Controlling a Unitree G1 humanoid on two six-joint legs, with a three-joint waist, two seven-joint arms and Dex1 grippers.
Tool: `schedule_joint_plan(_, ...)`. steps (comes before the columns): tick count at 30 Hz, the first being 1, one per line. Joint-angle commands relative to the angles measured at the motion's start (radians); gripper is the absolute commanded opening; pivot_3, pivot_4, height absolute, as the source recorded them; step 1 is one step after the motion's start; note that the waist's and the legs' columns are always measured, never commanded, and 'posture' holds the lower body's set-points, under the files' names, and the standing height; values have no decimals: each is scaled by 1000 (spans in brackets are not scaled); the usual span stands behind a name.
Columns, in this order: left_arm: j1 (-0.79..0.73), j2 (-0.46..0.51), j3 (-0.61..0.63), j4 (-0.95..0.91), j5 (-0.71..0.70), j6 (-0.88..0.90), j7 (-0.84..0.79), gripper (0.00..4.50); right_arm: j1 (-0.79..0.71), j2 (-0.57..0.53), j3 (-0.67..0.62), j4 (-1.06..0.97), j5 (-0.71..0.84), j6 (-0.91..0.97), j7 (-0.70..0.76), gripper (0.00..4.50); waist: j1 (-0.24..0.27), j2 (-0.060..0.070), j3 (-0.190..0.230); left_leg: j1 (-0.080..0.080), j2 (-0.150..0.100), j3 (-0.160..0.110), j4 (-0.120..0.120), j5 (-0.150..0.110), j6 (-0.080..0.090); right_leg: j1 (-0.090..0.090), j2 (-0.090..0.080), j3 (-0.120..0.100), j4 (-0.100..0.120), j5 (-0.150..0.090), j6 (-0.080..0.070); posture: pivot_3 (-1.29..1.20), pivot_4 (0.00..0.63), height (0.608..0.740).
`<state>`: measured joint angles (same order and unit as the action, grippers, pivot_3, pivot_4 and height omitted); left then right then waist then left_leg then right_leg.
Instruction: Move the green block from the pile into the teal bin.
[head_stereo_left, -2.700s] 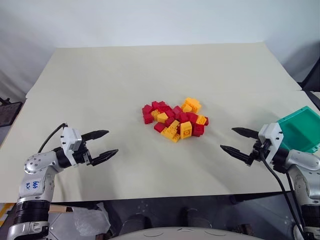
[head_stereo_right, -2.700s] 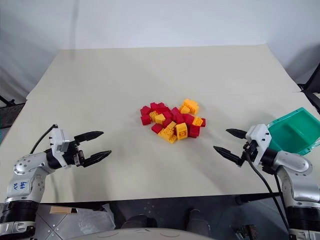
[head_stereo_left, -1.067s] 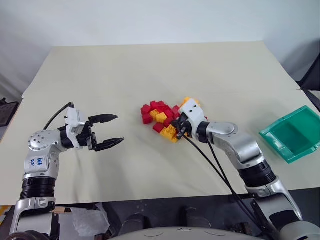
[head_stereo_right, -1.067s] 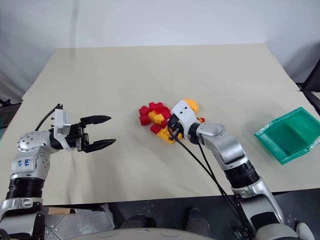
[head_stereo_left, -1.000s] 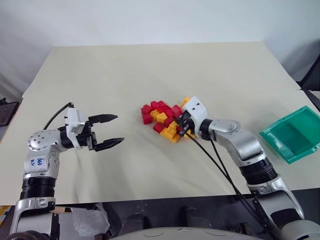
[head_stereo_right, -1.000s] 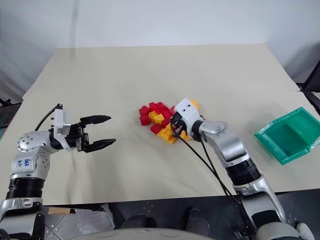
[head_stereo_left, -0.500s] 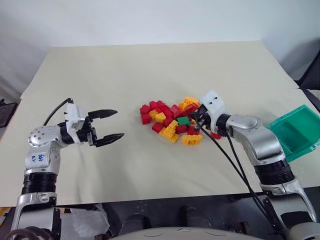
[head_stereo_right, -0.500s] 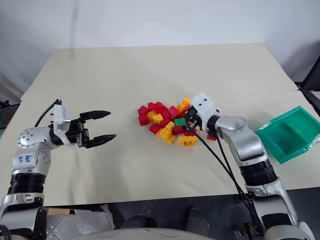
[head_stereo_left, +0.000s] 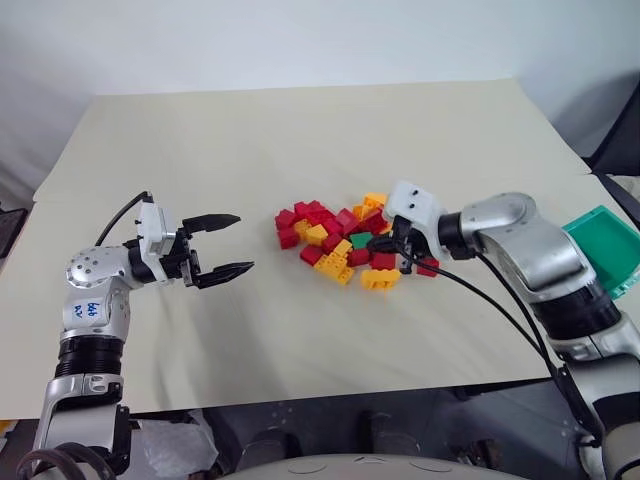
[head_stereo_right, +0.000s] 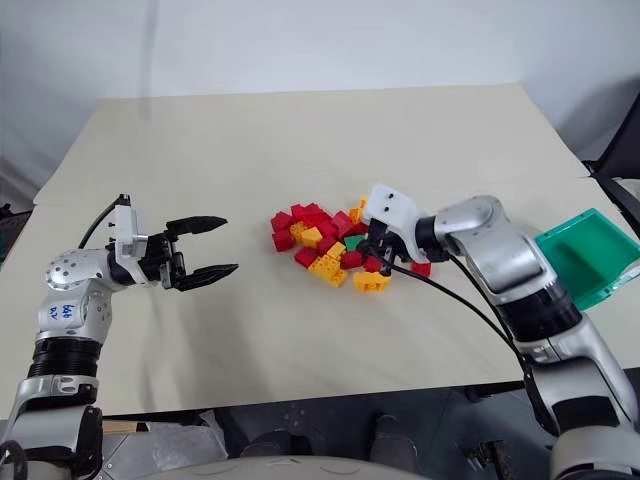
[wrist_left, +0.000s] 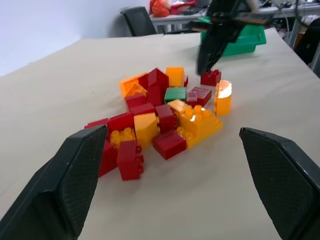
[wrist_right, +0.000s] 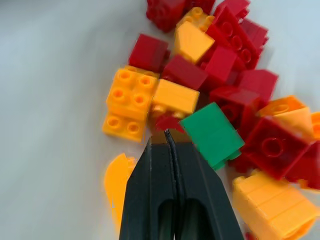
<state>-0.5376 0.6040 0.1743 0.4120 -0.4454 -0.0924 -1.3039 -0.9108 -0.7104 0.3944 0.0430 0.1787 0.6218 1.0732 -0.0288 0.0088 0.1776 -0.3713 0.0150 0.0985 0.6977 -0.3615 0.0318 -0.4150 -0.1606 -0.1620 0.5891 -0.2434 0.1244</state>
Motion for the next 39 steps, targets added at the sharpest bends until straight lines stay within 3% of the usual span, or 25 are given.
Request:
schedule_joint_plan(1, 22, -4, 7, -45, -10, -13, 7, 4500, -53, 9, 29, 65, -67, -85, 49, 377, -1, 0, 0, 0, 0, 0, 0, 0, 0, 0, 0, 0, 0, 0, 0, 0, 150, 740)
schedule_joint_plan(6, 58, -4, 14, -90, -20, -6, 14, 4500, -111, 17, 71, 152, -144, -182, 123, 1890, 0, 0, 0, 0, 0, 0, 0, 0, 0, 0, 0, 0, 0, 0, 0, 0, 150, 740)
schedule_joint_plan(18, 121, -1, 29, -169, -35, 14, 48, 4500, -291, 136, 132, 542, -318, -488, 247, 1890, -4, 0, 0, 0, 0, 0, 0, 0, -1, 0, 0, 0, 0, 0, 0, 0, 150, 740)
schedule_joint_plan(23, 146, 1, 34, -197, -42, 21, 66, 4500, -349, 207, 139, 724, -379, -602, 235, 1890, -8, 0, 0, 0, 1, 0, 0, 0, -1, 0, 0, 0, 0, 0, 0, 0, 150, 740)
schedule_joint_plan(31, 172, 8, 45, -221, -45, 28, 82, 4500, -390, 247, 157, 845, -450, -717, 306, 1890, -6, 0, 0, 0, 1, -1, 0, 0, -1, 0, 0, 0, 1, 0, 0, 0, 150, 740)
schedule_joint_plan(34, 170, 6, 45, -226, -46, 30, 90, 4500, -408, 259, 157, 890, -480, -733, 299, 2423, -8, 0, 0, 1, 1, -1, 0, 1, -1, 0, 1, 0, 1, 0, 0, 0, 150, 740)
schedule_joint_plan(37, 171, 7, 45, -226, -45, 30, 94, 4500, -424, 266, 151, 919, -498, -738, 298, 3337, -7, 0, 0, 1, 1, -1, 1, 1, -2, 1, 1, 1, 2, 0, 0, 0, 150, 740)
schedule_joint_plan(39, 171, 8, 45, -225, -44, 29, 95, 4500, -430, 261, 150, 922, -505, -745, 319, 3337, -7, 0, 0, 2, 1, -1, 1, 1, -2, 1, 1, 1, 2, 0, 0, 0, 150, 740)
